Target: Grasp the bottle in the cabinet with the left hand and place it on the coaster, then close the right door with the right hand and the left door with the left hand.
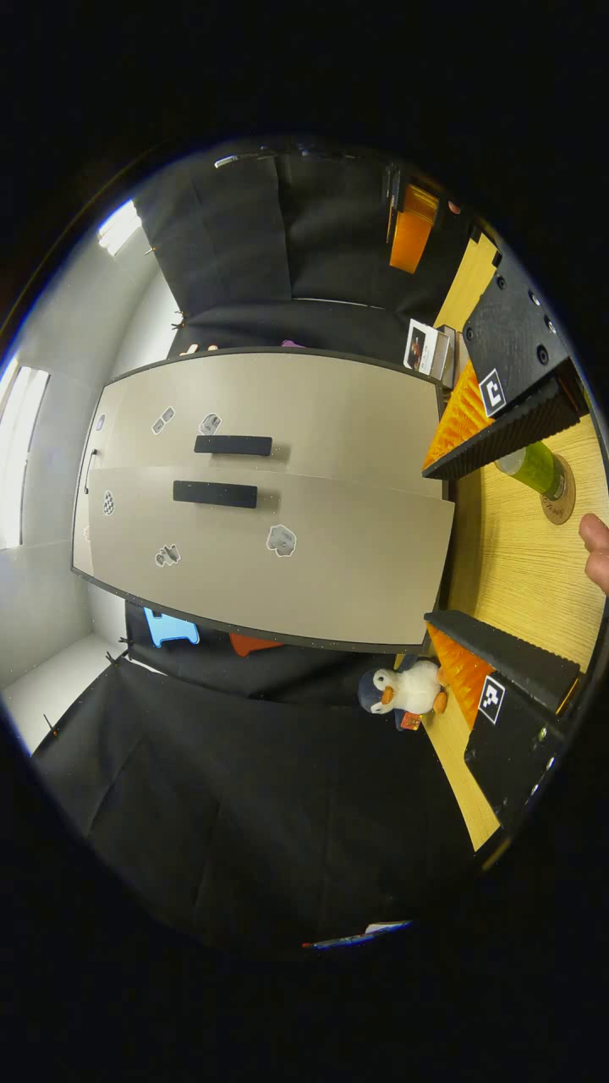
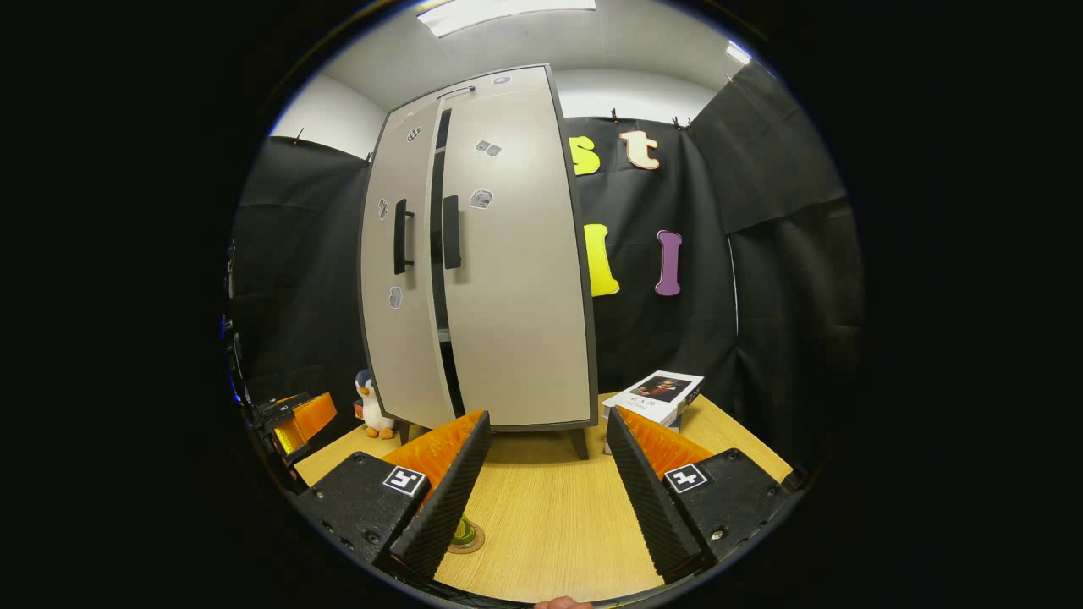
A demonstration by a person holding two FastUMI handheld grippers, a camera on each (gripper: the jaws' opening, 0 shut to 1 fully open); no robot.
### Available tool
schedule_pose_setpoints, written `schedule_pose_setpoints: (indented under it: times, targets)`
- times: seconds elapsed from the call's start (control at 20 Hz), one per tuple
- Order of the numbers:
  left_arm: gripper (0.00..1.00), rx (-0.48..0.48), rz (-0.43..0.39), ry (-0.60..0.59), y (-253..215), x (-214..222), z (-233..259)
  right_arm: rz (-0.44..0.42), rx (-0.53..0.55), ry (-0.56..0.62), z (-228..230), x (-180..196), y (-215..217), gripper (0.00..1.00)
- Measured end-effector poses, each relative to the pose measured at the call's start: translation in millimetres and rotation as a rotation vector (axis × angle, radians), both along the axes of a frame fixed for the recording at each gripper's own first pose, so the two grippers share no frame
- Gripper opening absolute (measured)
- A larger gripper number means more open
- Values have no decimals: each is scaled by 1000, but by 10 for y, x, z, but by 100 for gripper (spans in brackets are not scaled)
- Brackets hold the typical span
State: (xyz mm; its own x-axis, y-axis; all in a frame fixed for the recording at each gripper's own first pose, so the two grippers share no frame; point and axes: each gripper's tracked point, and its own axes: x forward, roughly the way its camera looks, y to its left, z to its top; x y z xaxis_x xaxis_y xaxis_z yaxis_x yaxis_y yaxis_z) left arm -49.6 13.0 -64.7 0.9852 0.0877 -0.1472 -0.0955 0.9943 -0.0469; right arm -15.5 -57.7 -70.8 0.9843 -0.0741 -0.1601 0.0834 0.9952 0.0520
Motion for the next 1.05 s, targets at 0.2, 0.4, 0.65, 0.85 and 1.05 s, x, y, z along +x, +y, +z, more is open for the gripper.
schedule_pose_setpoints:
  times: [0.2,0.4,0.65,0.85,1.05]
  targets:
    - [95,-3,1,0,9,-23,4,-1,-6,-1,12,-16,1,84]
    - [94,1,-2,-6,12,-20,18,2,-12,-1,30,-22,26,84]
    - [95,-4,-2,-3,26,-21,11,7,-12,-1,26,-28,47,84]
    - [95,5,-4,-2,21,-12,72,10,-1,-28,132,-74,76,85]
    - [95,16,-7,-15,-24,-2,128,28,-11,-52,223,-96,97,84]
